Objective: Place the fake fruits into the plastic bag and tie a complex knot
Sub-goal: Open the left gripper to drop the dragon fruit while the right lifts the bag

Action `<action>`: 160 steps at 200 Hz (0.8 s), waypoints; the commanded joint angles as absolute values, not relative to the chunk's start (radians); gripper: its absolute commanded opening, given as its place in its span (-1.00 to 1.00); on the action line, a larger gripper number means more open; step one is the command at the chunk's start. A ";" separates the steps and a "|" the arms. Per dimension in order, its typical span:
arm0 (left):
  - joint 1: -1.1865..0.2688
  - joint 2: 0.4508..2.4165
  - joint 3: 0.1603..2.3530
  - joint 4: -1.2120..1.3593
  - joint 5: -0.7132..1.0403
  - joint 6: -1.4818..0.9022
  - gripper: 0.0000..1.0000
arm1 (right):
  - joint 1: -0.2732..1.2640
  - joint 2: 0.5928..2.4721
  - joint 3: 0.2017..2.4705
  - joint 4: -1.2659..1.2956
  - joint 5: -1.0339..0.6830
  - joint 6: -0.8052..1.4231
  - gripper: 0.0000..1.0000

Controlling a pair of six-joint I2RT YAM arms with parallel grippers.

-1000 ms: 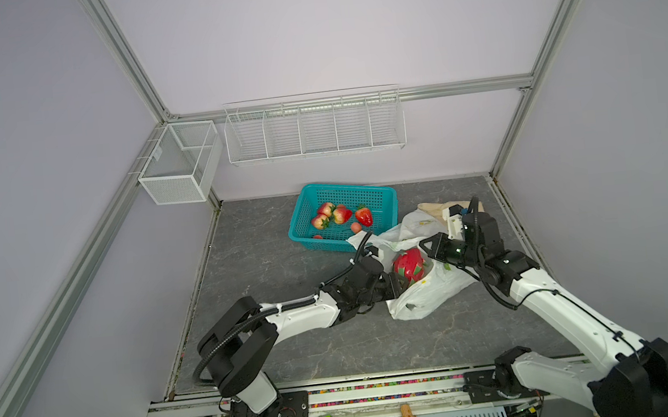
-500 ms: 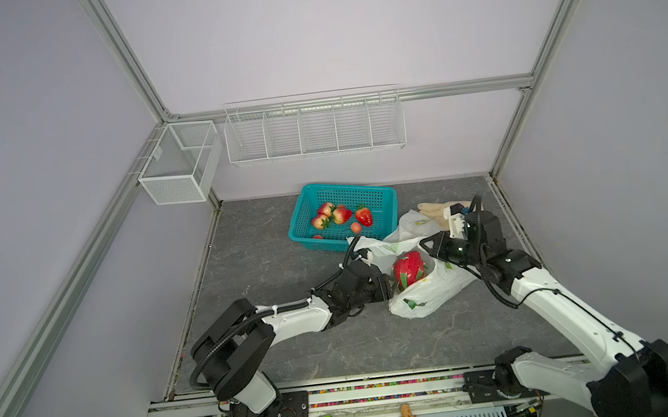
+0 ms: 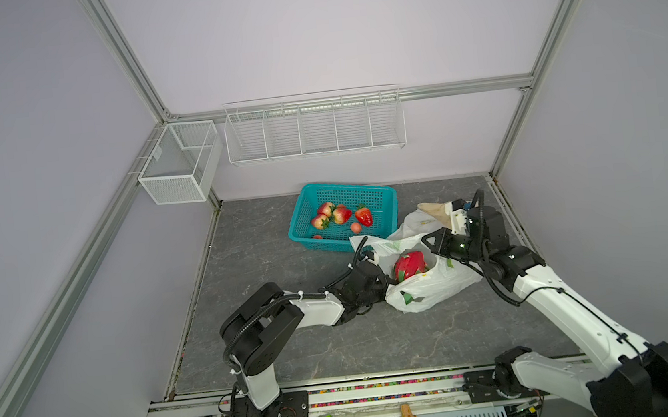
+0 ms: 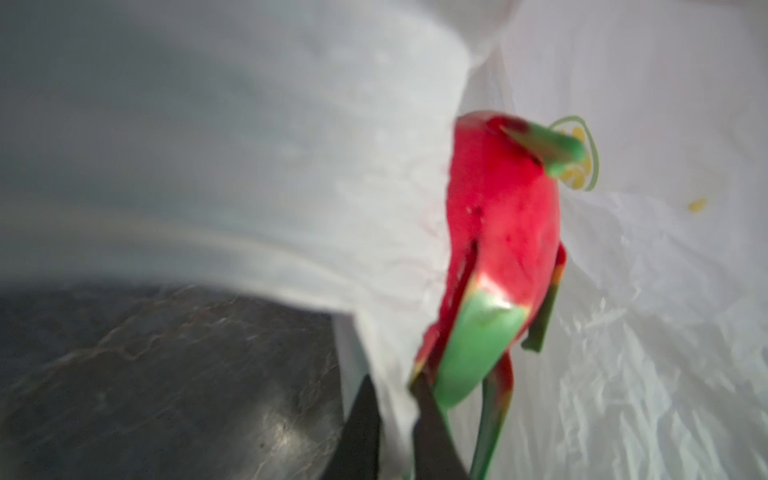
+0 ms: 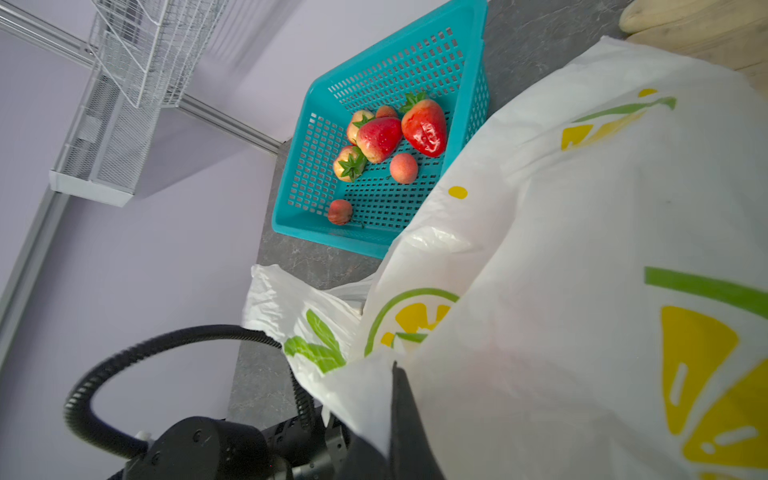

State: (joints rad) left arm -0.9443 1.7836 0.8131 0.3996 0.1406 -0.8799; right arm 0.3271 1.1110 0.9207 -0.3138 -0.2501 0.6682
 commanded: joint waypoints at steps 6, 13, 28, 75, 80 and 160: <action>-0.946 1.693 0.809 0.450 0.225 -0.846 -1.00 | 0.305 1.094 1.054 -0.488 -0.126 0.479 -0.87; -0.947 1.657 0.816 0.434 0.255 -0.834 -1.00 | 0.298 1.090 1.097 -0.545 -0.089 0.434 -0.87; -0.946 1.587 0.847 0.390 0.338 -0.811 -1.00 | 0.295 1.073 1.174 -0.644 0.002 0.336 -0.87; -0.945 1.521 1.010 0.247 0.575 -0.789 -1.00 | 0.294 1.084 1.372 -0.890 0.200 0.169 -0.87; -0.943 1.519 1.022 0.229 0.583 -0.784 -1.00 | 0.295 1.087 1.383 -0.903 0.207 0.158 -0.87; -0.827 1.460 0.926 0.151 0.503 -0.737 -0.73 | 0.277 1.125 1.381 -0.869 0.186 0.147 -0.87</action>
State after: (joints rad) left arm -0.8677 1.4826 0.9821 0.1818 0.5426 -0.7738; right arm 0.2871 1.1019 1.4101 -0.8944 0.2398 0.1566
